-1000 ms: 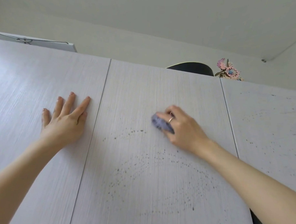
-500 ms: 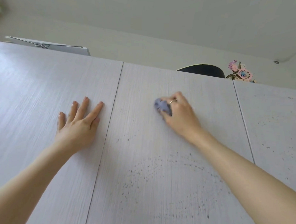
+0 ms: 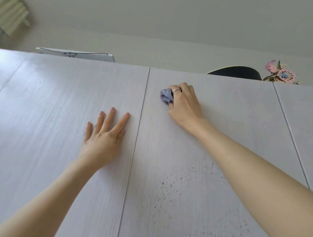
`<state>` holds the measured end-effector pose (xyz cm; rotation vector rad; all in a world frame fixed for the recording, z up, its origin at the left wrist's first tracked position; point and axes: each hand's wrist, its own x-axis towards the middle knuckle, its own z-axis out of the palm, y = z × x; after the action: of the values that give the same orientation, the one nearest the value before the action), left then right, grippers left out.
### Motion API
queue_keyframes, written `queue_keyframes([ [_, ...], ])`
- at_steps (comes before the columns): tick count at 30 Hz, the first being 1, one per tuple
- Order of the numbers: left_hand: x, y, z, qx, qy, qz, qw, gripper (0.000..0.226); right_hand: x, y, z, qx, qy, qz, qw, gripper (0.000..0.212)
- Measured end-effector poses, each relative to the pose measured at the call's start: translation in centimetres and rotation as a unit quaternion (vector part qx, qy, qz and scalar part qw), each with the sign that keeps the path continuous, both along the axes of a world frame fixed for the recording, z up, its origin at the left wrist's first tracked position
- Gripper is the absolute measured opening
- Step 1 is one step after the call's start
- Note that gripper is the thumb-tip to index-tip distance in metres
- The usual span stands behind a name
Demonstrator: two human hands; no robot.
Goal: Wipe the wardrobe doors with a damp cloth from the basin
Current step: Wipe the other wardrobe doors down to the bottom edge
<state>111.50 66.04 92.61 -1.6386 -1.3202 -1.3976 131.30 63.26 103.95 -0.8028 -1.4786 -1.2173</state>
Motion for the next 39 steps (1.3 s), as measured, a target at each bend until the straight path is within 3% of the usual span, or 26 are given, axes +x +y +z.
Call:
queue_keyframes([
  [2,-0.2,0.1,0.0,0.003,0.001,-0.002,1.000,0.047,-1.0,0.2,-2.0,0.002,-0.058,0.009,0.998,0.033],
  [6,-0.3,0.2,-0.1,0.006,0.008,0.000,1.000,0.048,-0.7,-0.6,-7.8,-0.025,-0.340,0.023,0.940,0.029],
  [8,-0.4,0.2,-0.2,0.006,0.012,0.001,1.000,0.048,-0.3,-0.7,-6.3,-0.015,-0.324,-0.017,0.946,0.029],
  [11,-0.5,0.3,-0.5,0.010,0.013,0.001,1.000,0.047,-0.5,-0.4,-1.1,0.018,-0.148,-0.025,0.989,0.037],
  [13,-0.7,0.3,-0.7,0.011,0.017,0.003,1.000,0.047,-1.0,-0.5,1.7,0.003,-0.047,-0.035,0.998,0.038],
  [15,-1.0,0.3,-0.9,0.013,0.017,0.003,1.000,0.047,-2.0,-0.1,1.9,0.006,-0.022,-0.028,0.999,0.035],
  [19,-1.1,0.4,-2.3,0.019,0.000,-0.003,1.000,0.048,-3.2,0.2,-4.4,0.025,-0.092,0.030,0.995,0.031],
  [23,-1.0,0.4,-5.6,0.024,-0.006,-0.002,1.000,0.048,-1.9,-0.8,-13.9,-0.022,-0.295,0.066,0.953,0.021],
  [25,-1.0,0.2,-6.1,0.018,-0.009,0.001,1.000,0.050,-0.6,-1.2,-14.3,-0.020,-0.355,0.028,0.934,0.018],
  [26,-0.9,0.1,-6.2,0.011,-0.013,-0.001,1.000,0.050,-0.1,-1.3,-13.2,-0.010,-0.312,0.019,0.950,0.019],
  [28,-0.6,-0.1,-6.5,-0.004,-0.019,-0.002,1.000,0.049,0.8,-1.4,-9.6,0.015,-0.107,0.022,0.994,0.020],
  [30,-0.2,-0.3,-7.1,-0.001,-0.027,0.001,1.000,0.049,1.3,-1.1,-7.4,0.008,0.058,0.031,0.998,0.025],
  [31,0.0,-0.4,-7.7,0.002,-0.030,0.002,1.000,0.049,1.1,-0.9,-7.8,0.001,0.070,0.031,0.997,0.026],
  [32,0.2,-0.4,-8.1,0.004,-0.029,0.003,1.000,0.049,0.8,-0.8,-8.8,0.004,0.038,0.035,0.999,0.025],
  [34,0.4,-0.6,-8.6,0.004,-0.027,0.007,1.000,0.049,0.2,-0.7,-13.0,-0.003,-0.111,0.065,0.992,0.018],
  [37,0.4,-0.9,-9.0,0.000,-0.029,0.011,1.000,0.051,0.8,-1.7,-18.7,-0.084,-0.354,0.056,0.930,0.020],
  [39,0.4,-1.0,-9.3,-0.006,-0.028,0.009,1.000,0.052,2.2,-2.2,-17.4,-0.098,-0.389,0.008,0.916,0.034],
])
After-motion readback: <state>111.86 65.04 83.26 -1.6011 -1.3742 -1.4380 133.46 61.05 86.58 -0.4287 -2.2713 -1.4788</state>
